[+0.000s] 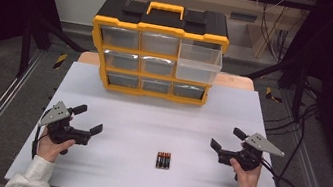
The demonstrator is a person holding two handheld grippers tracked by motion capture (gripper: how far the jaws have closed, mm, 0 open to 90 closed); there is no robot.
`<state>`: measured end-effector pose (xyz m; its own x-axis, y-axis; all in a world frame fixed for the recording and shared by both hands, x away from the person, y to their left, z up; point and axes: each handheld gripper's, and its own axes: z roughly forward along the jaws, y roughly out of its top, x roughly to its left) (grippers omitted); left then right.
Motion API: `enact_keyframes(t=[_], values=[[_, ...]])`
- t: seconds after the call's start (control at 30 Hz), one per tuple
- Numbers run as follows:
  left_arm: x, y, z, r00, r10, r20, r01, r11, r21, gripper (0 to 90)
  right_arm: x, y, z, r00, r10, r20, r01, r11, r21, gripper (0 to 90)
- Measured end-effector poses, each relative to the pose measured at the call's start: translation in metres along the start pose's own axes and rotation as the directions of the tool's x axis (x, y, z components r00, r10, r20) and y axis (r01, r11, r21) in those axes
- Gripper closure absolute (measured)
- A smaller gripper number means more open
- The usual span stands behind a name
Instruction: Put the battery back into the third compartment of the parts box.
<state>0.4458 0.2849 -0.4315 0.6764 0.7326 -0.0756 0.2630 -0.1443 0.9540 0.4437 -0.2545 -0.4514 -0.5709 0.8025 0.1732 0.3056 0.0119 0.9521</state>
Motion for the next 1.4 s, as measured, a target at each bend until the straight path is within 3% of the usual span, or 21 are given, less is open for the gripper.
enact_keyframes(t=[0.37,0.53,0.93,1.17,1.33,1.4], values=[[0.002,-0.002,0.000,1.0000,0.002,-0.006,-0.002,0.9999,0.011,1.1,0.005,0.002,0.002,0.9996,-0.021,0.018,0.020,1.000,0.021,0.5],[0.002,-0.002,0.001,0.9999,0.005,-0.010,-0.005,0.9999,0.016,1.1,0.011,0.004,0.006,0.9998,-0.021,0.002,0.021,0.999,0.036,0.5],[0.002,-0.003,0.001,0.9998,0.002,-0.018,-0.002,0.9999,0.015,0.8,0.037,0.004,0.022,0.9972,-0.066,-0.036,0.069,0.993,0.092,0.6],[0.002,-0.002,0.001,0.9997,0.006,-0.022,-0.006,0.9999,0.013,0.8,0.057,-0.004,0.038,0.9932,-0.105,-0.050,0.113,0.976,0.187,0.6],[0.002,-0.002,0.001,0.9997,0.001,-0.025,-0.001,0.9999,0.011,0.8,0.073,-0.010,0.051,0.9897,-0.129,-0.063,0.141,0.956,0.258,0.6],[0.002,-0.003,0.002,0.9997,0.001,-0.026,-0.001,0.9999,0.013,0.8,0.076,-0.011,0.052,0.9888,-0.132,-0.069,0.146,0.953,0.264,0.6]])
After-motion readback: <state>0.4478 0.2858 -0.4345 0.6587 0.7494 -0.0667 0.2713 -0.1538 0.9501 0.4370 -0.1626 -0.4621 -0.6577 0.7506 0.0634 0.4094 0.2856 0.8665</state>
